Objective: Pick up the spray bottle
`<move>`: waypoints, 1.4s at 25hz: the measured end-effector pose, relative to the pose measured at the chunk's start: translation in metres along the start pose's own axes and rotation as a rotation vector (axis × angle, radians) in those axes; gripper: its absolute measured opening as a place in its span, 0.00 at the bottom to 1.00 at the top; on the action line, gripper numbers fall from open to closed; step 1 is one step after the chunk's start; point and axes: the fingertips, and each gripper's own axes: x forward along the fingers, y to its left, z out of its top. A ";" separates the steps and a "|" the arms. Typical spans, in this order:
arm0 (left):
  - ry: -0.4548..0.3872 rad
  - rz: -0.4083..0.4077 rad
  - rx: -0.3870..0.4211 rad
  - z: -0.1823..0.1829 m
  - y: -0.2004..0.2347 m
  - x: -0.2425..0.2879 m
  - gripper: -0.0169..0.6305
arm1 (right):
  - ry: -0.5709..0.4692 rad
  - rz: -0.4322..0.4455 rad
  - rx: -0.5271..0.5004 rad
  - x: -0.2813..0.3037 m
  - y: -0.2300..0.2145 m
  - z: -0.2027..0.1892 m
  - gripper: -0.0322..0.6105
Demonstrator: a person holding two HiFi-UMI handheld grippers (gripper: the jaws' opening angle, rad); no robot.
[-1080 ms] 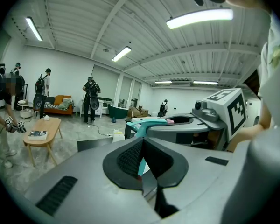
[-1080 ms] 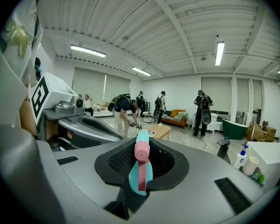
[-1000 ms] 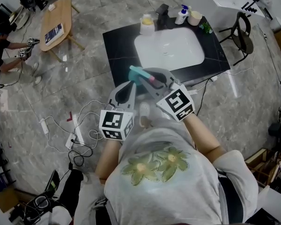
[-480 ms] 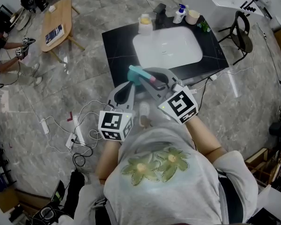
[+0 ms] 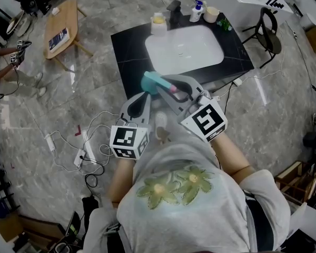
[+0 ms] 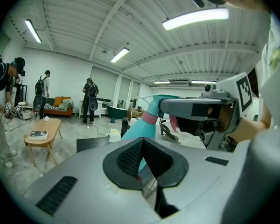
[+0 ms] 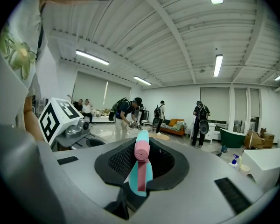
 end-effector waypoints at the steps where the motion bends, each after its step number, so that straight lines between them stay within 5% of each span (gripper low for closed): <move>1: 0.000 0.001 0.000 -0.001 -0.001 -0.002 0.04 | -0.004 -0.003 0.004 -0.003 0.002 0.002 0.16; 12: 0.006 0.019 -0.021 -0.016 -0.015 -0.026 0.04 | -0.050 -0.023 0.000 -0.030 0.024 0.012 0.16; 35: 0.026 0.061 -0.103 -0.046 -0.013 -0.039 0.04 | 0.021 -0.005 0.016 -0.036 0.032 -0.013 0.16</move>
